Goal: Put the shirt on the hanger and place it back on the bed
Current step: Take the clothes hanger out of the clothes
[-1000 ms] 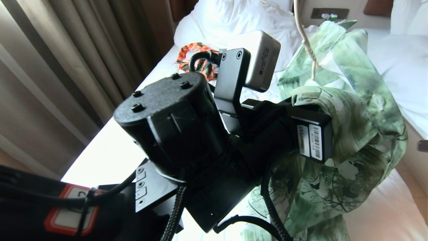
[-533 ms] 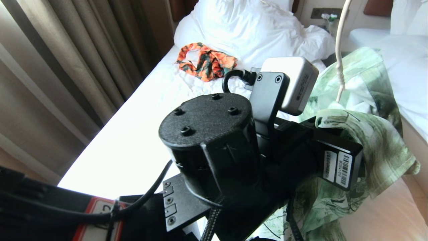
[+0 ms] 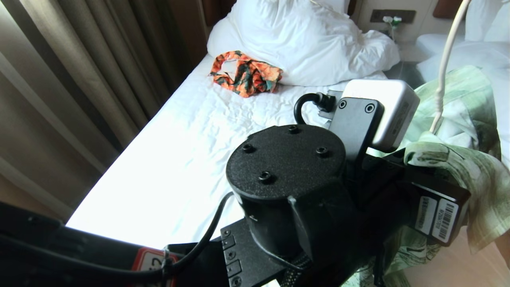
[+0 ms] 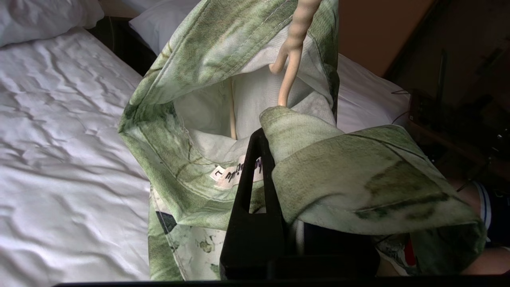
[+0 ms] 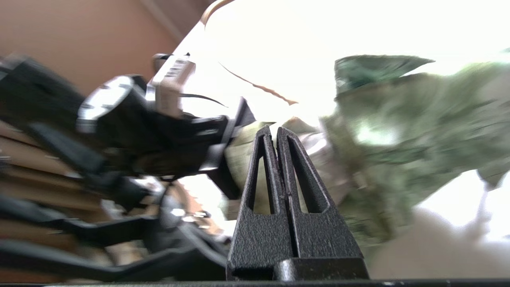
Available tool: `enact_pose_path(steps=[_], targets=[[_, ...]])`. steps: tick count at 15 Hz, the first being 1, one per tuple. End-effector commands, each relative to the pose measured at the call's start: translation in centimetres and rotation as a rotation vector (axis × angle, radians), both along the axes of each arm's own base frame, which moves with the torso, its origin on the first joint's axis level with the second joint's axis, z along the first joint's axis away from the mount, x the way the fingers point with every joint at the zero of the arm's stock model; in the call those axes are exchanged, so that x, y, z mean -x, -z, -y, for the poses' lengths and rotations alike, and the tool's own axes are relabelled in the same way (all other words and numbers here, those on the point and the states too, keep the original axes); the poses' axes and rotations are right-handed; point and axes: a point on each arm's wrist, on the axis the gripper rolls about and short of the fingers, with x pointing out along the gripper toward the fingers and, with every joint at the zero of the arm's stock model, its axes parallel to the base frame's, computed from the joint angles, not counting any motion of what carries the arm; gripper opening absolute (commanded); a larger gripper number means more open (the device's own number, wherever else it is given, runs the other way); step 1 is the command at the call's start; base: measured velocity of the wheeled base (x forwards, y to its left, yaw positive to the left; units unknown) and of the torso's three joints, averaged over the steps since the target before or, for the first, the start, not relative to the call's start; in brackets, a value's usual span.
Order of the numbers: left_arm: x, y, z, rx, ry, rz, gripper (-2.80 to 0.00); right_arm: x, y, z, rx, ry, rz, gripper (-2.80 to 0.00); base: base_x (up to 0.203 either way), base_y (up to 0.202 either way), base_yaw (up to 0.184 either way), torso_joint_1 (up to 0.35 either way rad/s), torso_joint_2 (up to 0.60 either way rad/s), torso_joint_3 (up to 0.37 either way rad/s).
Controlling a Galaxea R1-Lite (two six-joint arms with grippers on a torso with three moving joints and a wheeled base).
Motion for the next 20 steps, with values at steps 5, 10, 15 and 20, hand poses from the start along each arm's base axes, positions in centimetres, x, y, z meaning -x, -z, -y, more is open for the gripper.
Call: enact_pose_path(steps=[5,10,15,20], targets=[[0.0,0.5,0.4,-0.009,0.0,-0.006,-2.8,-1.3,0.2,-1.0,0.252,-0.071,0.108,0.0,0.0,0.0,0.0,0.0,0.0,0.0],[0.0,0.7,0.5,-0.011,0.002,-0.006,-2.8,-2.7,0.4,-2.2,0.411,-0.142,0.244,0.0,0.0,0.0,0.0,0.0,0.0,0.0],[0.0,0.5,0.4,-0.008,0.002,-0.005,-2.8,-4.6,1.1,-4.5,0.457,-0.222,0.246,0.0,0.0,0.0,0.0,0.0,0.0,0.0],[0.4,-0.1,0.2,0.01,0.009,0.0,-2.8,-6.4,1.9,-7.0,0.503,-0.273,0.255,0.0,0.0,0.0,0.0,0.0,0.0,0.0]])
